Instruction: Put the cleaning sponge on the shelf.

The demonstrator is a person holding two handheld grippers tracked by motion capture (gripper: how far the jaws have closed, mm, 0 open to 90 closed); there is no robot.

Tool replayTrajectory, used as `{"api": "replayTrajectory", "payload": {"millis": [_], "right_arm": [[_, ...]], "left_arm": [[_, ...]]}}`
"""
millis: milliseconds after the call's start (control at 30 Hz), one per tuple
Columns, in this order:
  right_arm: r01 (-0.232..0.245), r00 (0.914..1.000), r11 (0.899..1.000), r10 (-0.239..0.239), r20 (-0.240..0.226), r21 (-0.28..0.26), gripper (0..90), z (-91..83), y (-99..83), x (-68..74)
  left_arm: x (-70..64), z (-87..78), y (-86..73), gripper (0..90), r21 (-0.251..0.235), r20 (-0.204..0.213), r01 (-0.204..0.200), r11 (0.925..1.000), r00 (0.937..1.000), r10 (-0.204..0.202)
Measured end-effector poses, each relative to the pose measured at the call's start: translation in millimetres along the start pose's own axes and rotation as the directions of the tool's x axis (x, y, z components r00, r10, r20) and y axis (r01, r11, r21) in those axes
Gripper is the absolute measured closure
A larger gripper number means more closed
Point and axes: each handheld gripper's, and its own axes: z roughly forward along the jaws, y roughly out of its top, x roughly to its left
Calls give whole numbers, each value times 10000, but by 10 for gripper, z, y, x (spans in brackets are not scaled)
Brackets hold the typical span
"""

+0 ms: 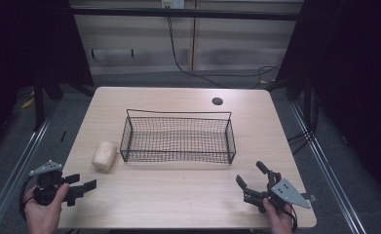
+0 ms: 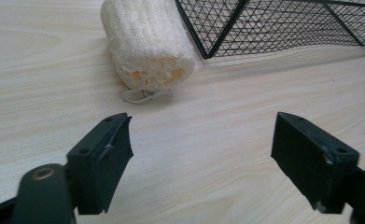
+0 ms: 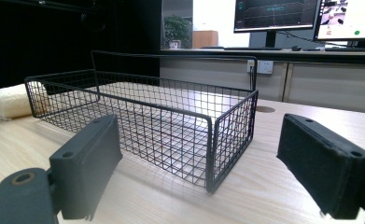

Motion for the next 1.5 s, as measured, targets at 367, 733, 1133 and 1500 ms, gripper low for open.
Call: {"api": "replayTrajectory", "payload": {"millis": [367,733,1133,1500], "right_arm": [[11,10000,10000,-11,11,-1,128,0,0,1],[7,10000,10000,-7,12,-6,128,0,0,1],[23,10000,10000,-23,72,3,128,-2,0,4],[22,10000,10000,-22,65,2,128,-3,0,5]], "left_arm": [[-53,-57,160,207,10,108,-33,10000,9999,33],[-138,-19,397,212,546,-352,173,9984,9993,-154],[-146,-7,538,343,1209,512,437,9917,9974,-502],[-120,145,778,229,2407,-239,332,9700,9993,-283]]}}
